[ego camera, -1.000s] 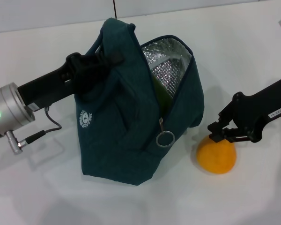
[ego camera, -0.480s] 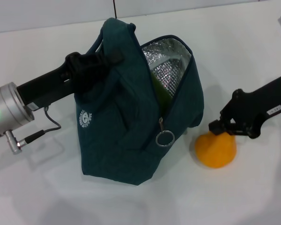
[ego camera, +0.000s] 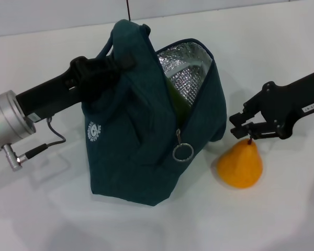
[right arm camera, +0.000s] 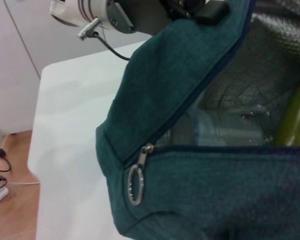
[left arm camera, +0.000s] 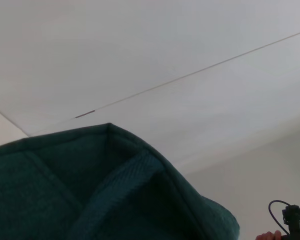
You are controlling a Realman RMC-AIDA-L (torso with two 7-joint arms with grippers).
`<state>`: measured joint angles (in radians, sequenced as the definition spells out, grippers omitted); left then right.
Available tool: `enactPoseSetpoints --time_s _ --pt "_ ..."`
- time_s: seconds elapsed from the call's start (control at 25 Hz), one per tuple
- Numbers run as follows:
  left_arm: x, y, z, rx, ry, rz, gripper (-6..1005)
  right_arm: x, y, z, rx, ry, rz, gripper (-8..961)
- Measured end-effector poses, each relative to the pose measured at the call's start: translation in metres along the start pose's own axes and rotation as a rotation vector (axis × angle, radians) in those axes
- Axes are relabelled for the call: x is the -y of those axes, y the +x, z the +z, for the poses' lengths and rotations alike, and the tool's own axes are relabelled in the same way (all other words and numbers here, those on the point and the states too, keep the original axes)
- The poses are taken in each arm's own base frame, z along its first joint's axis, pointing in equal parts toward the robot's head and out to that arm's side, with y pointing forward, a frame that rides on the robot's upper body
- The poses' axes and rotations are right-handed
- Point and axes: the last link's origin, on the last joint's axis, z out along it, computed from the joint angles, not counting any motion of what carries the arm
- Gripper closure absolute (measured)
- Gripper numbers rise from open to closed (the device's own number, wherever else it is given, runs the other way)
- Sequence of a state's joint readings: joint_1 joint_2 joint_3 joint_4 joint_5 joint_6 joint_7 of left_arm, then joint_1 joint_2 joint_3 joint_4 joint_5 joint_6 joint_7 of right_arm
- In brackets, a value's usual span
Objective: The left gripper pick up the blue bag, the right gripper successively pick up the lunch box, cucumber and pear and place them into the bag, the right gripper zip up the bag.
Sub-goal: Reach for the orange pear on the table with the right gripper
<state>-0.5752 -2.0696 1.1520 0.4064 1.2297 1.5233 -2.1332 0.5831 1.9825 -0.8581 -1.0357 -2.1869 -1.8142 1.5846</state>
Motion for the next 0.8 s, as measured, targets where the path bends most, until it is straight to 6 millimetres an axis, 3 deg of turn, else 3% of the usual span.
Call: enactPoseSetpoints --time_s 0.16,0.36,0.56,0.8 --pt "0.0 0.001 -0.001 -0.001 0.0 0.003 945 -0.002 0.0 -0.005 0.004 -0.011 0.001 837" --pt "-0.001 0.002 0.001 -0.002 -0.004 0.005 945 0.0 0.001 -0.016 -0.031 0.004 0.045 648" --pt "-0.002 0.004 0.002 -0.003 -0.003 0.006 945 0.005 0.003 -0.018 -0.095 0.014 0.119 398" --pt "0.0 0.003 0.0 -0.009 0.004 0.0 945 0.005 0.005 -0.013 -0.139 0.009 0.145 392"
